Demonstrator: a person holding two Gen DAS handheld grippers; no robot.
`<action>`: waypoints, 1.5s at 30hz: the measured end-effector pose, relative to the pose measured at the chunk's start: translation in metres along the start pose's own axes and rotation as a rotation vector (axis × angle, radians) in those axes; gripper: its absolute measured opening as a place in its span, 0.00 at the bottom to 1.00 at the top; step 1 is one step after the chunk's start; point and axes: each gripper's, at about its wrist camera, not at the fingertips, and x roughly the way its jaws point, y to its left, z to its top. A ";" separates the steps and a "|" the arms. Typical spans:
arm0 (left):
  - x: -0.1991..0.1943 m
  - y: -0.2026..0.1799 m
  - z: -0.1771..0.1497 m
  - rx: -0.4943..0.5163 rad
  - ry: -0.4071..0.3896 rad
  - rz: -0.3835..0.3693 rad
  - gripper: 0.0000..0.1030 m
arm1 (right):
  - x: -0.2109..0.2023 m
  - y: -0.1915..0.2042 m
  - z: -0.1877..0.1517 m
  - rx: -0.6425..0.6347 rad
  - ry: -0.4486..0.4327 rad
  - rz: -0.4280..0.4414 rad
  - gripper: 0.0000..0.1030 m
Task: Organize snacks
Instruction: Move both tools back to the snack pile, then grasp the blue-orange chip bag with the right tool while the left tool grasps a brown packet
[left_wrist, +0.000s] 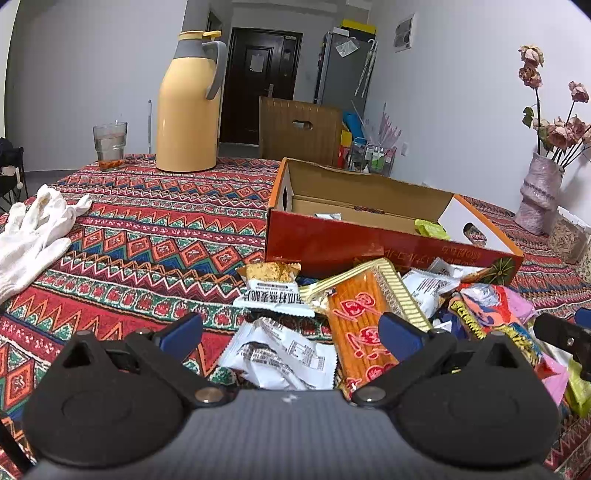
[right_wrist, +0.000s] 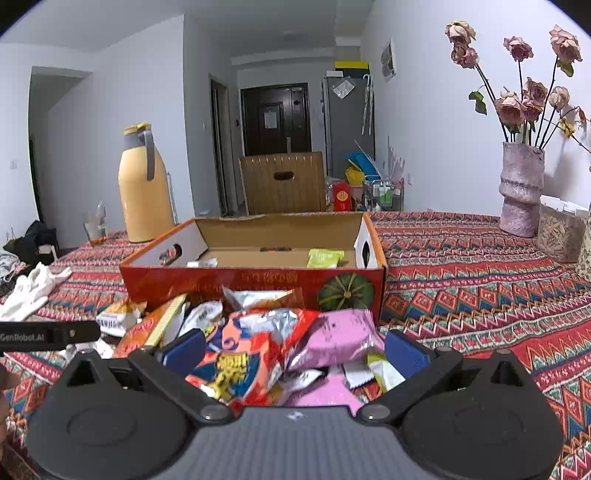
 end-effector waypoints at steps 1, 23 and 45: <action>0.002 0.000 -0.001 -0.002 0.005 0.001 1.00 | -0.001 0.001 -0.002 -0.005 0.003 -0.001 1.00; 0.009 0.017 -0.002 -0.098 0.050 -0.042 1.00 | 0.063 0.045 0.021 -0.029 0.248 0.025 0.84; 0.010 0.017 -0.002 -0.108 0.066 -0.034 1.00 | 0.018 0.022 -0.006 0.026 0.099 0.007 0.59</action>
